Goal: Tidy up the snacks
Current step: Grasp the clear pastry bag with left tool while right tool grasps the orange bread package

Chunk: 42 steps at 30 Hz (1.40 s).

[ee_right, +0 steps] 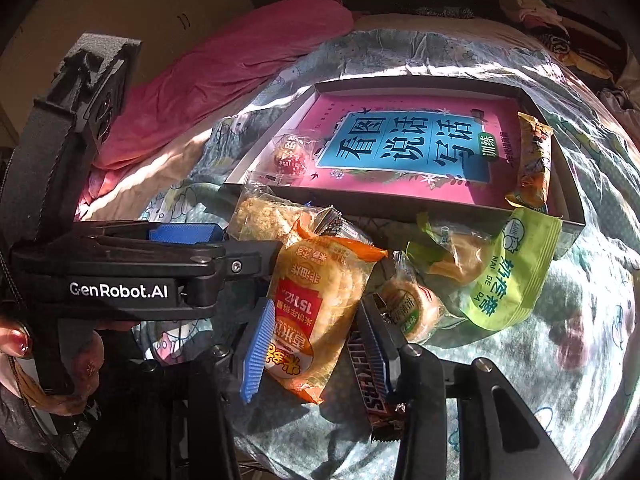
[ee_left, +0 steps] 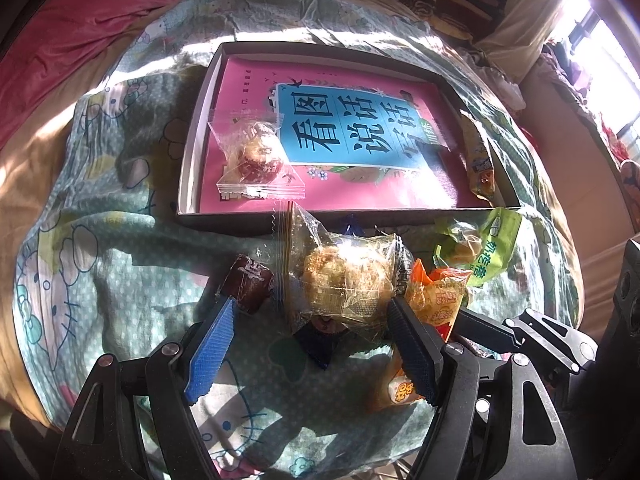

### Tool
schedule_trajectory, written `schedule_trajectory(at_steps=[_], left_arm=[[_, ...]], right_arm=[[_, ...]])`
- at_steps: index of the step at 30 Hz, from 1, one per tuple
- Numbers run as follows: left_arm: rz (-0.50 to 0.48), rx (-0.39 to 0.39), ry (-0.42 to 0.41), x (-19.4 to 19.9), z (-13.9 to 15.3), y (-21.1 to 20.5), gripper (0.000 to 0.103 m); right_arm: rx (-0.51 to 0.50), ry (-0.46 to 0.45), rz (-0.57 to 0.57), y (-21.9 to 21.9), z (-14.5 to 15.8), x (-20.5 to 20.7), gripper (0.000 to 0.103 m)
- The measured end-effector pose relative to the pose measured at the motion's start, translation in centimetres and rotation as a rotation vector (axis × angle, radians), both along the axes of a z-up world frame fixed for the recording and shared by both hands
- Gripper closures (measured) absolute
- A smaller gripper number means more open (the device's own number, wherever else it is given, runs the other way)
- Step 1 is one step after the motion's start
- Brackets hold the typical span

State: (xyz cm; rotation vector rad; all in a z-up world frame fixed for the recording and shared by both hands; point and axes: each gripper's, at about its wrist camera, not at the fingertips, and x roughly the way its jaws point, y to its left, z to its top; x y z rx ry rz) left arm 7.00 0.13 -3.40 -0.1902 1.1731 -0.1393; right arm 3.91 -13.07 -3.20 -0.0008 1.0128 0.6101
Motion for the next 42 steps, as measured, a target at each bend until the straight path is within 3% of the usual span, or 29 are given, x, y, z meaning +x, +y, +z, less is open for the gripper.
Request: schedule_trajectory(at_steps=[10, 18, 22, 29, 34, 38, 42], left_arm=[[0.025, 0.023, 0.012, 0.5, -0.5, 0.3, 0.025], [0.031, 0.031, 0.012, 1.1, -0.6, 0.7, 0.025], [0.031, 0.020, 0.006, 1.3, -0.5, 1.1, 0.025], [0.057, -0.042, 0.009, 1.4, -0.7, 2.2, 0.025], [0.082, -0.088, 0.021, 1.6, -0.9, 3.0, 0.026], [0.087, -0.100, 0.023, 1.6, -1.0, 3.2, 0.031], [0.094, -0.120, 0.026, 1.6, -0.8, 3.6, 0.040]], right_arm=[[0.002, -0.028, 0.026, 0.7, -0.2, 0.7, 0.064], [0.130, 0.062, -0.005, -0.9, -0.6, 1.5, 0.070], [0.083, 0.039, 0.007, -0.1, -0.5, 1.1, 0.068], [0.027, 0.042, 0.040, 1.8, -1.2, 1.1, 0.055], [-0.010, 0.025, 0.052, 2.4, -1.4, 1.0, 0.055], [-0.003, 0.031, 0.056, 2.0, -1.3, 0.9, 0.075], [0.041, 0.056, 0.027, 0.9, -1.2, 0.9, 0.078]])
